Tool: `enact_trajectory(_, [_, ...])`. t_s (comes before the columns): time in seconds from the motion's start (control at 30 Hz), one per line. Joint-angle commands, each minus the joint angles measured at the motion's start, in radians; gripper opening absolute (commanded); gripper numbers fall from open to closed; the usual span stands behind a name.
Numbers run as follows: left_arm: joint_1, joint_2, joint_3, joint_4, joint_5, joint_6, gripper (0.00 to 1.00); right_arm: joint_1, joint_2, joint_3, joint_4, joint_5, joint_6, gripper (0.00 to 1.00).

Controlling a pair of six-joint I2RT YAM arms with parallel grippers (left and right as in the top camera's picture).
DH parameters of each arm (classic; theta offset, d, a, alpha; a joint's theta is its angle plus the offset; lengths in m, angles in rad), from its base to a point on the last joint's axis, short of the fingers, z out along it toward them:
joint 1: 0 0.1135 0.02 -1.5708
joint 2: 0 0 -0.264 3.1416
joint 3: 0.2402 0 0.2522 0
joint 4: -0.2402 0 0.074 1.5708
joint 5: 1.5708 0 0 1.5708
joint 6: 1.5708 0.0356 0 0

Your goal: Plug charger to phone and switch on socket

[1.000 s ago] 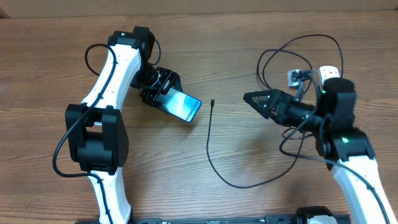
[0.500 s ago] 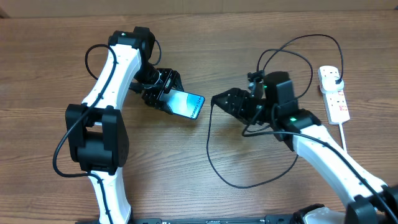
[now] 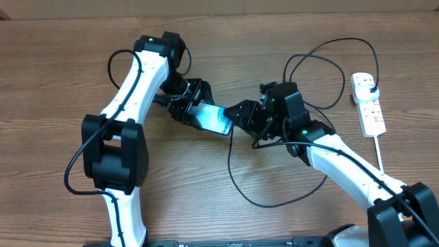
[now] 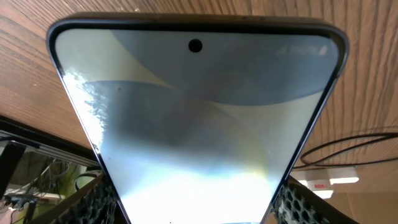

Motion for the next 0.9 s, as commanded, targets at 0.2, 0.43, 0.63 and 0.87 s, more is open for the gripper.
enact_trajectory(0.2, [-0.007, -0.009, 0.028, -0.006, 0.071, 0.003, 0.56, 0.062, 0.023, 0.017, 0.017, 0.026, 0.046, 0.49])
enact_trajectory(0.43, [-0.006, -0.009, 0.028, -0.02, 0.072, 0.023, 0.57, 0.069, 0.024, 0.017, 0.046, 0.039, 0.067, 0.41])
enact_trajectory(0.63, [-0.006, -0.009, 0.028, -0.03, 0.083, 0.031, 0.56, 0.07, 0.024, 0.017, 0.046, 0.044, 0.067, 0.33])
enact_trajectory(0.87, [-0.007, -0.009, 0.028, -0.04, 0.086, 0.034, 0.57, 0.07, 0.024, 0.017, 0.046, 0.044, 0.07, 0.27])
